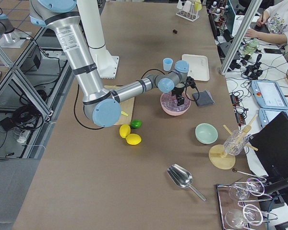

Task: Put ice and cherries in cup
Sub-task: 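Return the right gripper to the pink bowl and grasp another ice cube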

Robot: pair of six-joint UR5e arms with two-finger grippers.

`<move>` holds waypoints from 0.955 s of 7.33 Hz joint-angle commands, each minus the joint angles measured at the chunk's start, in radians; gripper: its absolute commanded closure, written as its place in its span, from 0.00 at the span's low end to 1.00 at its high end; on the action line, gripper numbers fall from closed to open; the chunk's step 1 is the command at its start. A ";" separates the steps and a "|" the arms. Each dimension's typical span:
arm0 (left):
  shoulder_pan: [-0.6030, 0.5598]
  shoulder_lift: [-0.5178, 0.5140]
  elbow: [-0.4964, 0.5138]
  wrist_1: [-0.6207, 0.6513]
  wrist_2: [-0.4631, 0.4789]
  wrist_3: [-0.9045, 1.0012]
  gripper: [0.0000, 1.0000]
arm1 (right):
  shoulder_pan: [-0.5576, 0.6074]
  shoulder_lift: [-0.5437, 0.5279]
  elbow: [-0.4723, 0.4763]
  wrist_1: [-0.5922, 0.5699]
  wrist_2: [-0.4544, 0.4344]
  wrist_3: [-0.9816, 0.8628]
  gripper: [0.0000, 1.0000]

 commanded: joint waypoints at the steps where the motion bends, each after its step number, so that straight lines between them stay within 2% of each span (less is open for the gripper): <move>1: 0.000 0.003 0.000 -0.001 0.001 0.000 0.02 | -0.004 -0.002 -0.009 0.001 -0.002 -0.004 0.46; 2: 0.000 0.005 0.000 -0.001 0.001 0.000 0.02 | -0.004 -0.003 -0.011 0.002 -0.008 -0.006 0.63; 5: 0.000 0.005 0.001 -0.001 0.001 0.000 0.02 | -0.003 0.000 0.003 0.002 -0.008 -0.003 1.00; 7: 0.000 0.008 0.006 -0.013 0.001 0.000 0.02 | 0.026 0.004 0.072 -0.013 0.004 0.017 1.00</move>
